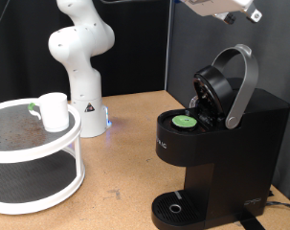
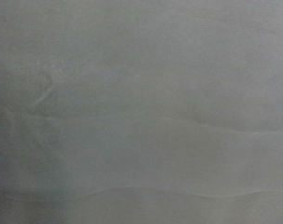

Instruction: Make a cup of coffee with the keurig machine

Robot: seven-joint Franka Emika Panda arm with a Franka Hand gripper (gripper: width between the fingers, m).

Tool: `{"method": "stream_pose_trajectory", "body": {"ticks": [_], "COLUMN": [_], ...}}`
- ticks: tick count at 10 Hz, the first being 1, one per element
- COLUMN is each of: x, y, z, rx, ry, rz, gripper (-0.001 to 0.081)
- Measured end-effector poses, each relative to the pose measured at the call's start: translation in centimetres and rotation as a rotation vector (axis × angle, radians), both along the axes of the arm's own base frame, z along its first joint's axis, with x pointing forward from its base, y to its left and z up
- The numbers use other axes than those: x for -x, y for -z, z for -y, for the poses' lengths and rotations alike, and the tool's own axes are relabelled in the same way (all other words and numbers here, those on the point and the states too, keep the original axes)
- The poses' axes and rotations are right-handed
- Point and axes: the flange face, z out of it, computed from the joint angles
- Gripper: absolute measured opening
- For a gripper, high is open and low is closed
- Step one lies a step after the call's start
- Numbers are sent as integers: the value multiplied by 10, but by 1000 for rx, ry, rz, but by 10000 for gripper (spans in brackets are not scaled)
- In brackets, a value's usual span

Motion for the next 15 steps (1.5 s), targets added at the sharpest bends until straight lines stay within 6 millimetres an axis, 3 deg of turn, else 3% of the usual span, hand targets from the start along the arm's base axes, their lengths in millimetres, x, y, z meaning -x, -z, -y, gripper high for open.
{"method": "stream_pose_trajectory", "body": {"ticks": [2,6,9,12,13,14,15], "x": [3,-1,-2,-6,-6,-7,-8], "y": [-4,-25,-20,-12,-10,-7,-2], "z": [-10,-59,-83,-90,-90,-90,-90], "rx": [-26,-37,5,22,28,39,49], "ry": [-45,-70,-85,-76,-76,-78,-79], "rz": [-45,-63,-76,-74,-75,-77,-83], "gripper": [803,803,803,803,715,715,513]}}
